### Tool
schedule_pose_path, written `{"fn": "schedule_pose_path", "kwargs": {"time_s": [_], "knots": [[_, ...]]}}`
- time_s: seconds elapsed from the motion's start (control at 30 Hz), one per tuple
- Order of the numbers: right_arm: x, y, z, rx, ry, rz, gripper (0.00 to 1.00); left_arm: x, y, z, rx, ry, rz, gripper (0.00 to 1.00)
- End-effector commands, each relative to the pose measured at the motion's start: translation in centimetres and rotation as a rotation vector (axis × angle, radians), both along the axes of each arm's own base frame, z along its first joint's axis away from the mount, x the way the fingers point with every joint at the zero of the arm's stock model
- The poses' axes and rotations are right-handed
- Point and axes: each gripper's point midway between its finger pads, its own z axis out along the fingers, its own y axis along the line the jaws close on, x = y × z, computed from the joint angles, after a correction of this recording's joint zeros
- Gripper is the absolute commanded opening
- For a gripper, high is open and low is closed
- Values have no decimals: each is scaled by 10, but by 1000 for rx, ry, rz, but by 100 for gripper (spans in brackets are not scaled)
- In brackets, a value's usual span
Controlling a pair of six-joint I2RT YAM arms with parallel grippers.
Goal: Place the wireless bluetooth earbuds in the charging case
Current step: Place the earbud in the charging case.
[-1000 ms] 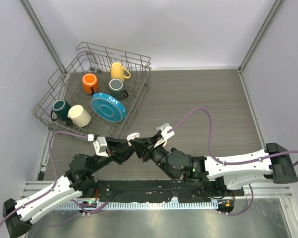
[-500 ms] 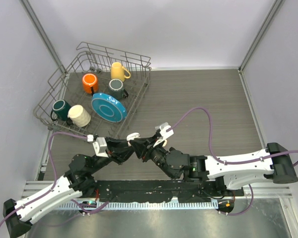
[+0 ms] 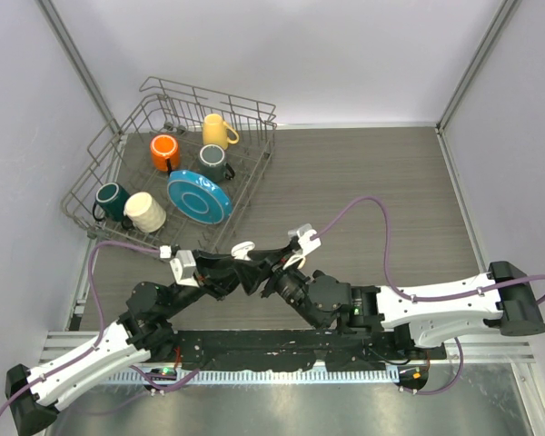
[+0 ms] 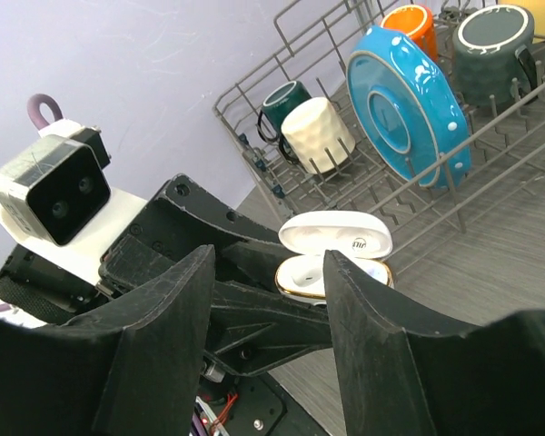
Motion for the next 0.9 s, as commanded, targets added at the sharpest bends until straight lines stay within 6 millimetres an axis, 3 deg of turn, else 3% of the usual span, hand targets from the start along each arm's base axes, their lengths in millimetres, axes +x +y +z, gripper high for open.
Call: {"fn": "schedule_pose_path", "kwargs": {"time_s": [0.0,0.37,0.57,0.7,0.73,0.87], "knots": [[5,-14,35,126,-32,-25,57,-5,5,34,-92,-60,-8,0],[-13,-14,54,180,-110,98,66,-2,6,29,-80,-41,8,0],[-12,-32,65,221,-78,83,76,-2,6,28,-70,-33,10,0],[15,-61,37,139,30,-125,77,-1,4,26,-61,-22,5,0],[29,-78,29,124,63,-249,79,-1,3,25,-57,-20,4,0],[34,-96,20,61,90,-302,82,-1,2,22,-42,-7,-1,0]]}}
